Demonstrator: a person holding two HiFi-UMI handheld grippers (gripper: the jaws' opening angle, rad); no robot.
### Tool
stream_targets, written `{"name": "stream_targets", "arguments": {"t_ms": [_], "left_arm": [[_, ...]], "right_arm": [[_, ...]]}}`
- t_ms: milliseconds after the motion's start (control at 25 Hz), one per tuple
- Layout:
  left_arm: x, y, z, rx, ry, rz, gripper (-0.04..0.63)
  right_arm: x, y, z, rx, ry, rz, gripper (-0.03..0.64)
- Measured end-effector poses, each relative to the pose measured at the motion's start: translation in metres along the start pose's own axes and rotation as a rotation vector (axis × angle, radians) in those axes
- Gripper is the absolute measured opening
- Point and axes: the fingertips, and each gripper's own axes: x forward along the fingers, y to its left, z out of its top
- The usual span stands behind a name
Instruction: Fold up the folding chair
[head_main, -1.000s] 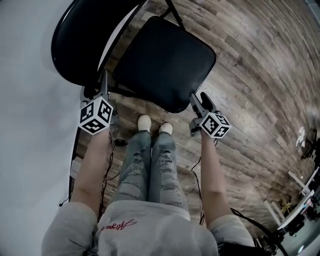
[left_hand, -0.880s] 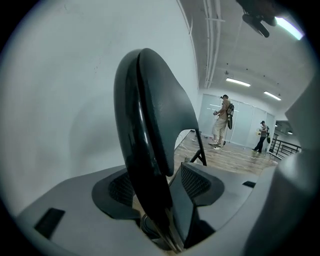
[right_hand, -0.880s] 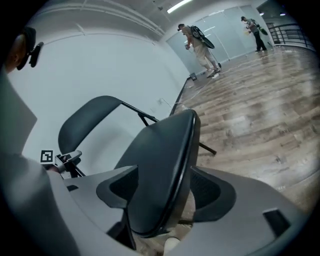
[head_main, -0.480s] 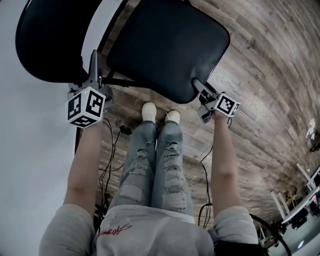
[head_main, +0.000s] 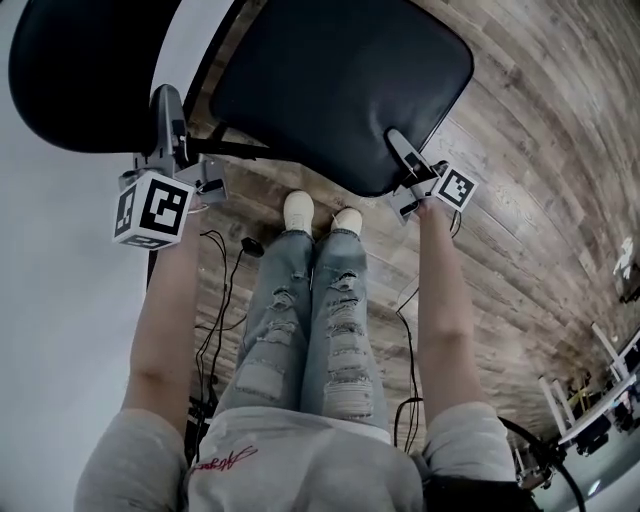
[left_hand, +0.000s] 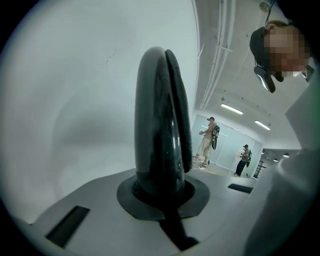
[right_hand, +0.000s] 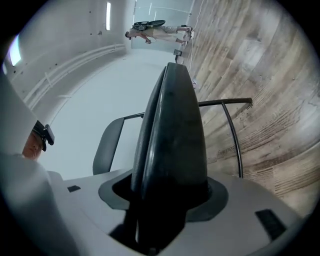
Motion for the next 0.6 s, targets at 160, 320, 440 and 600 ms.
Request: {"name": "stream_targets", "arguments": {"t_ms": [160,320,440,600], "left_arm": [[-0.001,-0.008,-0.004,0.072,0.018,-0.023,0.017],[0.0,-0.017,0.015,0.114,-0.017,-0.032,0.017],[-0.005,-0.021,0.04,0.117,-0.042,-0.032,0.017],[-0.008,-0.024,0.057,0.116,-0.051,-0.024,0.017]], "right_arm": [[0.001,0.007,0.0,0.006,-0.001,-0.01,0.27],[0.008,0.046,0.002,0.043,-0.031,0.022,0.233],[0.017,0.097,0.002,0.084,-0.059,0.071,0.182],[0.037,0.146,0.008,0.076,-0.044,0.076,0.148]]}}
